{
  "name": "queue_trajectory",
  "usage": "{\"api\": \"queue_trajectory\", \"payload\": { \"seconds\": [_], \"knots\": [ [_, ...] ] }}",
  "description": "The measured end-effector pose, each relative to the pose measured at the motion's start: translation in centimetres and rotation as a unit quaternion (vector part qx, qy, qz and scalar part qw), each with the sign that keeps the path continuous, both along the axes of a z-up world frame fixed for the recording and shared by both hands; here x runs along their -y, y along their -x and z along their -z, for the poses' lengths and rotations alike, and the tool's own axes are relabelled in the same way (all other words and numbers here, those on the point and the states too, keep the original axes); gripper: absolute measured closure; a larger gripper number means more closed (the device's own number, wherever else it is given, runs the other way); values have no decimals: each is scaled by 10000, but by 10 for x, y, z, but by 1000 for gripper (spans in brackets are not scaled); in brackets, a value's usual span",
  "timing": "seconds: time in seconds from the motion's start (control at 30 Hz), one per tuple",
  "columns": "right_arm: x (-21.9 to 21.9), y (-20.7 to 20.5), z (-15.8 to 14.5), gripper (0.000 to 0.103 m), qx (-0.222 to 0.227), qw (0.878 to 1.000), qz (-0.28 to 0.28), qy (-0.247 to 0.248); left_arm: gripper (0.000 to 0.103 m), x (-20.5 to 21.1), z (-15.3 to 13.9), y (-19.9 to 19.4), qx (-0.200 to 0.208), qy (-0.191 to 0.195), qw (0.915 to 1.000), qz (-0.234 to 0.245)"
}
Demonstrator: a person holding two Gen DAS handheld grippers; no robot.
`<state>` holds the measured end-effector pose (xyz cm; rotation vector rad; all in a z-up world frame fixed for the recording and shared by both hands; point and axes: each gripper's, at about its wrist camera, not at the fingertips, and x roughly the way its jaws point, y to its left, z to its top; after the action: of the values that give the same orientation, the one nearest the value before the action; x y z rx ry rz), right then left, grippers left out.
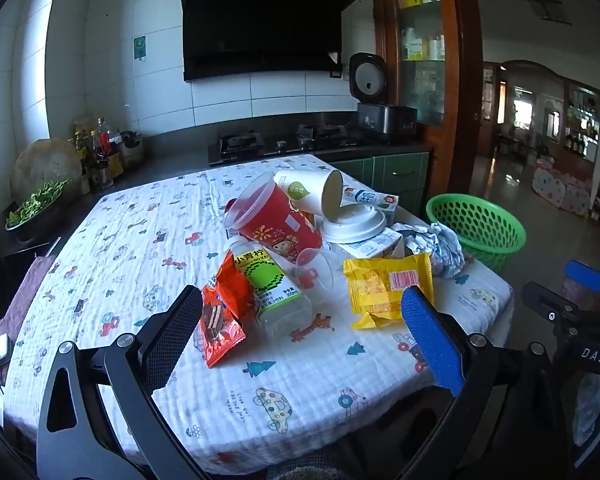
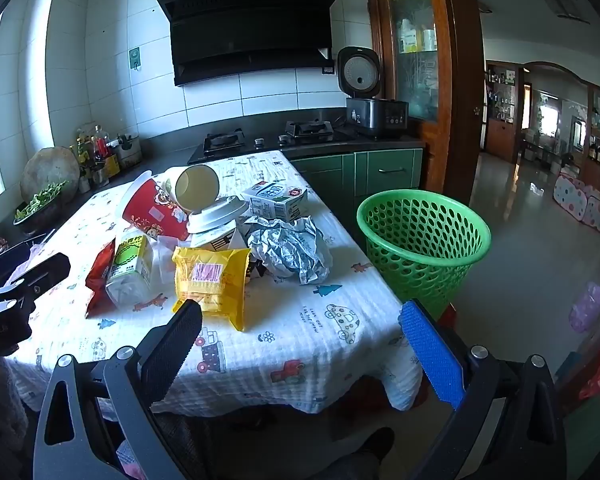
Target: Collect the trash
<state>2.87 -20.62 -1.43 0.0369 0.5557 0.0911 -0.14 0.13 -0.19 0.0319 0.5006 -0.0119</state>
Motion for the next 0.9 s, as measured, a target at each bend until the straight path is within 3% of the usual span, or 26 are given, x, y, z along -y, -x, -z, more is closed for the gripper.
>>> {"api": "queue_trajectory", "payload": {
  "seconds": [0.9],
  "knots": [
    [-1,-1,-1,6,23,10000,-68,-44,5,-1,0,-4,72,-20,9999,-71]
  ]
}}
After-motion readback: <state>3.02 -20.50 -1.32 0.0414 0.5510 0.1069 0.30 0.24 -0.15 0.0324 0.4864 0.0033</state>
